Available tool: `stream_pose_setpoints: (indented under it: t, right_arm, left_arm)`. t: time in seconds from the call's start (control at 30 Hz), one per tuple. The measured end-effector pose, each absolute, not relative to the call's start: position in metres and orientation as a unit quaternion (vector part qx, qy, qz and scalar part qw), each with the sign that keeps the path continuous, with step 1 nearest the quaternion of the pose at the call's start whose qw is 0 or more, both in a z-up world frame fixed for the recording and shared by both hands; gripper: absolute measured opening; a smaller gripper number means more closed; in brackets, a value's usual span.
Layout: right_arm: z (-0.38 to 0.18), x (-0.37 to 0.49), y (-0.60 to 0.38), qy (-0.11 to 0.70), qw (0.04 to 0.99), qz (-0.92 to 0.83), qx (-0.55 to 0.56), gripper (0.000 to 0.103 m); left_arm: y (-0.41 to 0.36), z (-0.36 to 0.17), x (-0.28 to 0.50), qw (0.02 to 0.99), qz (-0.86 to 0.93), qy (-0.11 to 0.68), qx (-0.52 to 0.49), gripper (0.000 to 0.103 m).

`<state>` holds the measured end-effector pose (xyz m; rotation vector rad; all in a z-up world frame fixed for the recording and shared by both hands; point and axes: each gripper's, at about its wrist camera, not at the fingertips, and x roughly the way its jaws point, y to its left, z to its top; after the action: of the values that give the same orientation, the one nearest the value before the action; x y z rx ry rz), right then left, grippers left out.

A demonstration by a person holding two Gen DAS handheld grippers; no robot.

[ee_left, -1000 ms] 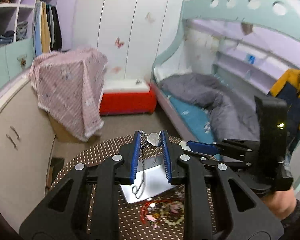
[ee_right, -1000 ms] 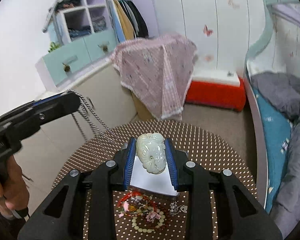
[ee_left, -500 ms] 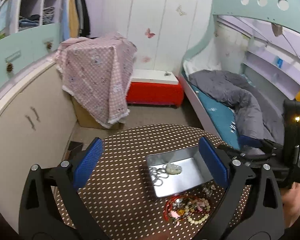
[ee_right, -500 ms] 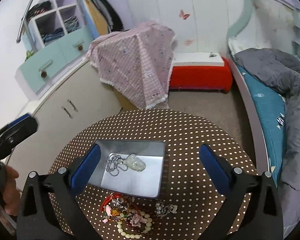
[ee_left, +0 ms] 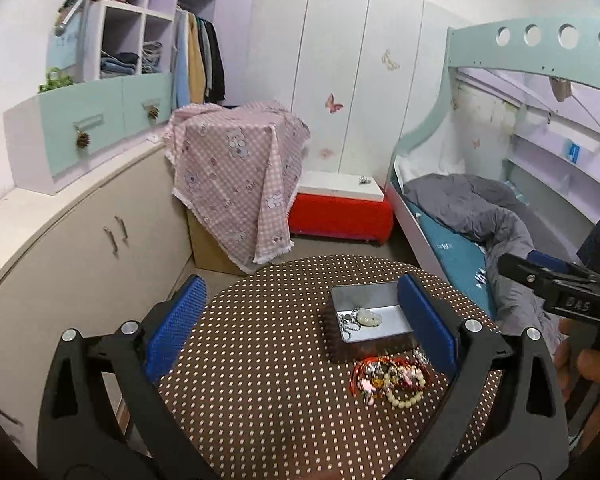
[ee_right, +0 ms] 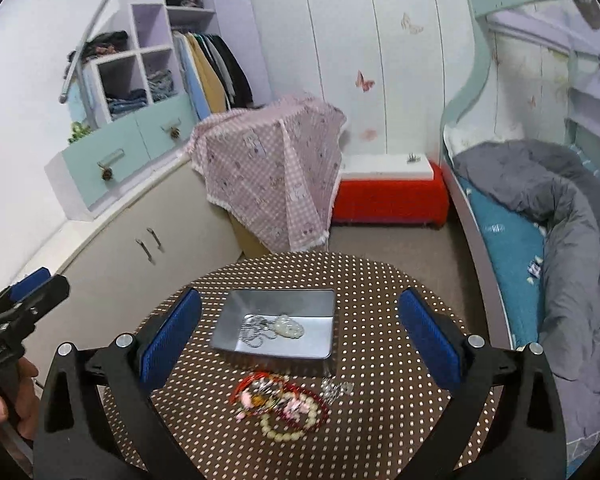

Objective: Organize jewelry

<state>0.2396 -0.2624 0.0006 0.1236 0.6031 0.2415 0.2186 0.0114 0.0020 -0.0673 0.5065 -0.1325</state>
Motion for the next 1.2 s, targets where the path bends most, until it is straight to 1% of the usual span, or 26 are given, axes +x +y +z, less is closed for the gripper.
stream_pose_setpoints:
  t: [0.23,0.5,0.8,1.2]
  right_arm:
    - [0.008,0.186,-0.255,0.267,0.957,0.107,0.043,0.095]
    - [-0.011,0.159,-0.248,0.27,0.959,0.09,0.009,0.095]
    - [-0.056,0.169,-0.251,0.319,0.945,0.077,0.004,0.095]
    - [-0.11,0.211,-0.276,0.388,0.919,0.061,0.025,0.095]
  left_arm:
    - [0.012,0.0,0.182,0.97,-0.064,0.234,-0.024,0.096]
    - [0.005,-0.037,0.174,0.962,-0.073,0.261,-0.015,0.096]
    - [-0.01,-0.09,0.208,0.945,-0.091,0.313,0.01,0.096]
    - [-0.045,-0.16,0.272,0.911,-0.114,0.393,0.051,0.096]
